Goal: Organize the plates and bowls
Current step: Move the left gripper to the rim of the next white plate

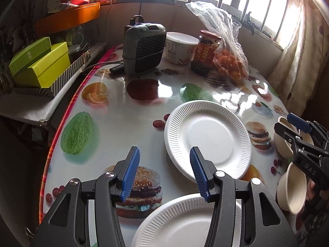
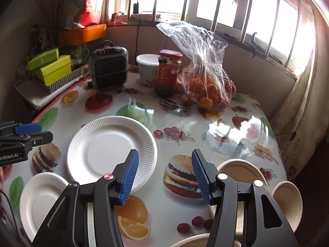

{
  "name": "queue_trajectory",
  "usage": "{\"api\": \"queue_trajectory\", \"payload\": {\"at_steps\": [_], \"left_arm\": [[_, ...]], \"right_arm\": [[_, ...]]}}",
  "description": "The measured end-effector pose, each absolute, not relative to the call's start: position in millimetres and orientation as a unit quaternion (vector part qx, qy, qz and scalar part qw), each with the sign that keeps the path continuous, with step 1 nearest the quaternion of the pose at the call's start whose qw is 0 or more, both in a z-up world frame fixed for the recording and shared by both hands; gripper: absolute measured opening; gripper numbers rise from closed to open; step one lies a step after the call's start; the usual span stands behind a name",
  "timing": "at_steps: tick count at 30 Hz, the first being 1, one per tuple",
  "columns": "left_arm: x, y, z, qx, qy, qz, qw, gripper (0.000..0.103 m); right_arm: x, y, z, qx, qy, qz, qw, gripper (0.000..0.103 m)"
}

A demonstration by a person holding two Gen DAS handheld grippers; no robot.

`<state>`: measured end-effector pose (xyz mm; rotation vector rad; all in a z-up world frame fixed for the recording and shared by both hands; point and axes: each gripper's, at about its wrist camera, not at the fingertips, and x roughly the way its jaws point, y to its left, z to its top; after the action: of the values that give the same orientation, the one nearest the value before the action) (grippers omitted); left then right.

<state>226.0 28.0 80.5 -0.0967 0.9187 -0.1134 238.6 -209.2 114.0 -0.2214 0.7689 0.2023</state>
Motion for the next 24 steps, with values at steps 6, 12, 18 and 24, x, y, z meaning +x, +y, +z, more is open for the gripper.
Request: {"api": "queue_trajectory", "payload": {"at_steps": [6, 12, 18, 24], "left_arm": [[245, 34, 69, -0.068, 0.460, -0.055, 0.884, 0.052], [255, 30, 56, -0.068, 0.474, -0.067, 0.876, 0.052], [261, 30, 48, -0.086, 0.481, -0.076, 0.869, 0.052], [263, 29, 45, -0.091, 0.484, -0.081, 0.867, 0.051]], "right_arm": [[272, -211, 99, -0.062, 0.409, 0.129, 0.901, 0.054], [296, -208, 72, -0.060, 0.452, 0.123, 0.881, 0.053], [302, -204, 64, -0.056, 0.461, 0.139, 0.875, 0.050], [307, -202, 54, -0.050, 0.477, 0.146, 0.865, 0.042]]}}
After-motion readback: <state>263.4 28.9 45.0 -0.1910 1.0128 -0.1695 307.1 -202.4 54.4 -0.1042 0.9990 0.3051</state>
